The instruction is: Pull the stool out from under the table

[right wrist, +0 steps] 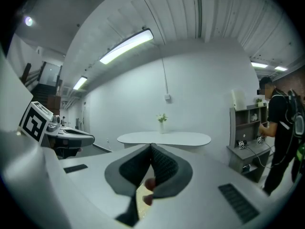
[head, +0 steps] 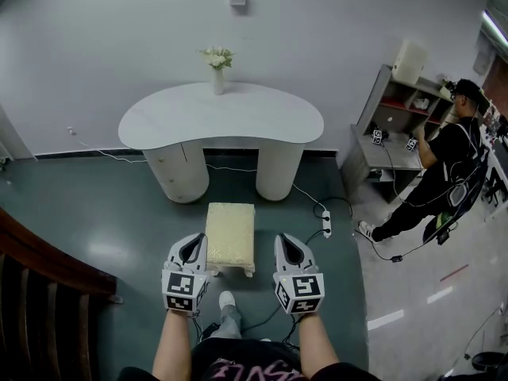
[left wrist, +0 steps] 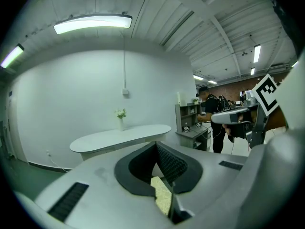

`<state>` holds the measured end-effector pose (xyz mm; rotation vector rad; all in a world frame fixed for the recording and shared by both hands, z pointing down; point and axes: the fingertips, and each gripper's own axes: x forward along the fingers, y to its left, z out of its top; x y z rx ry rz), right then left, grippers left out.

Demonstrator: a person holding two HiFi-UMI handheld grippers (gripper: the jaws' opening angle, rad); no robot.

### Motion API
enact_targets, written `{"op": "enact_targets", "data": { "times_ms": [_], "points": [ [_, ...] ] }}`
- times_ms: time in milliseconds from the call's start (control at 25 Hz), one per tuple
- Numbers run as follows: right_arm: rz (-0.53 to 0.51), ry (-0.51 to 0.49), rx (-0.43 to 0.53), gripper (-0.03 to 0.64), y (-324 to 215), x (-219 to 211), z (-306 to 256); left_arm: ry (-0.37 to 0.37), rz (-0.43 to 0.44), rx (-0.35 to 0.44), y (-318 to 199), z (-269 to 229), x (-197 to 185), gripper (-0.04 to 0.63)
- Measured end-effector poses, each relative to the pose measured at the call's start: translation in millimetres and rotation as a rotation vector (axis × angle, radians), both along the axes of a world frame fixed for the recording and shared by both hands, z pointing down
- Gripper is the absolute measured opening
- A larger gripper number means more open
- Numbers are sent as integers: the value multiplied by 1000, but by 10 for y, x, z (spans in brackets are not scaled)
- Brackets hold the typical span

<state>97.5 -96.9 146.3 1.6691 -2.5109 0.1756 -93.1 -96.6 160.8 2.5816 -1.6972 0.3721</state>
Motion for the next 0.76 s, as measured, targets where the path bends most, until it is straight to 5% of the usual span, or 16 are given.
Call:
{"op": "enact_targets", "data": {
  "times_ms": [760],
  "points": [
    [-17,-8,12,61,195,-31,-51,-7,-41,17,251,-67,-70,12]
  ]
}}
